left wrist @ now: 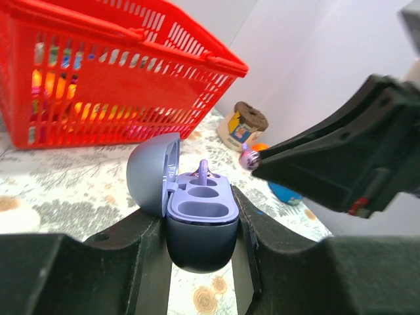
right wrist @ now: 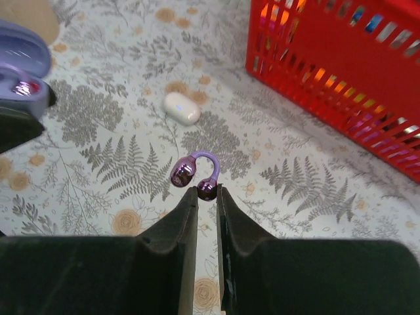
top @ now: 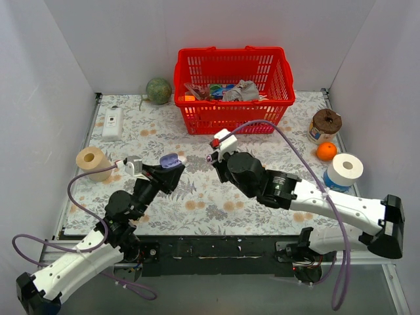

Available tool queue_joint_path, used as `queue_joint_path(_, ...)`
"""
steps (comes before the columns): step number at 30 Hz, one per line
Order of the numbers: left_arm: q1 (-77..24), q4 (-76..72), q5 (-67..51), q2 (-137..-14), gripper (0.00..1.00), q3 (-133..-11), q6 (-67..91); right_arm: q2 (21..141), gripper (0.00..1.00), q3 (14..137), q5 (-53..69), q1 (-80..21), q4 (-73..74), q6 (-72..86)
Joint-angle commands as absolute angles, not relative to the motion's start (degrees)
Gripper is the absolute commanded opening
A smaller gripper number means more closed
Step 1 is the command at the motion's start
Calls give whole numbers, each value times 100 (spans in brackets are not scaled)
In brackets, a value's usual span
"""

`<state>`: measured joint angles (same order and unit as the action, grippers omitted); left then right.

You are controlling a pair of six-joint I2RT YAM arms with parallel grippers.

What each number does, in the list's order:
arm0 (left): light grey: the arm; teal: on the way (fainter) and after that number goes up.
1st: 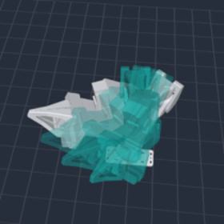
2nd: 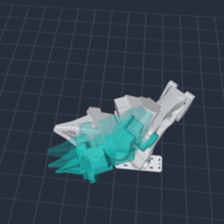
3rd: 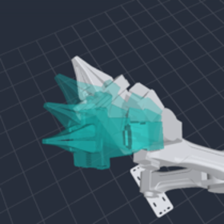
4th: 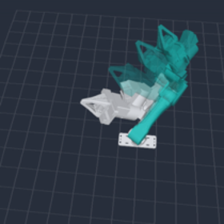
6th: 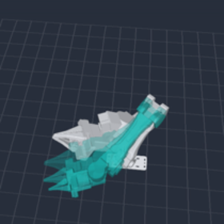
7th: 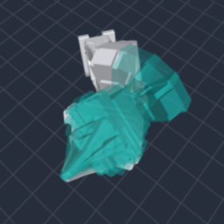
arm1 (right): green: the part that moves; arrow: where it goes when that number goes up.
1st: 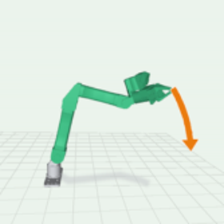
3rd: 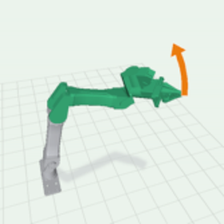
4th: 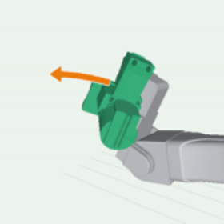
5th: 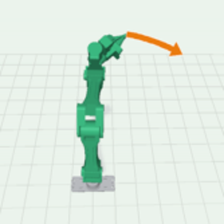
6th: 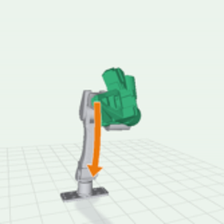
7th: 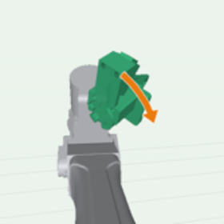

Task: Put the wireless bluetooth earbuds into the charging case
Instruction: Pick up the earbud from the center of the board, then place the earbud in the charging case.

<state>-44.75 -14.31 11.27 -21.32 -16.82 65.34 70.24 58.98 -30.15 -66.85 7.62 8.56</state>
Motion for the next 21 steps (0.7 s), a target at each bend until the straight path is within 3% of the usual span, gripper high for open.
queue_joint_path(1, -4456, -2969, 564, -2706, 0, -1819, 6153, 6461, 1, 6652, -4393, -7171, 1212, 352)
queue_joint_path(8, -4456, -4699, -526, -3936, 0, -2354, 5696, 6108, 1, 7364, -5789, -8435, 1126, -613)
queue_joint_path(14, -4456, -5667, -1160, -4823, 0, -2680, 5335, 6301, 1, 7479, -6740, -9464, -236, -2336)
queue_joint_path(21, -4491, -6214, -1801, -5378, 0, -2900, 5186, 6530, 1, 7462, -6855, -9571, -1027, -2952)
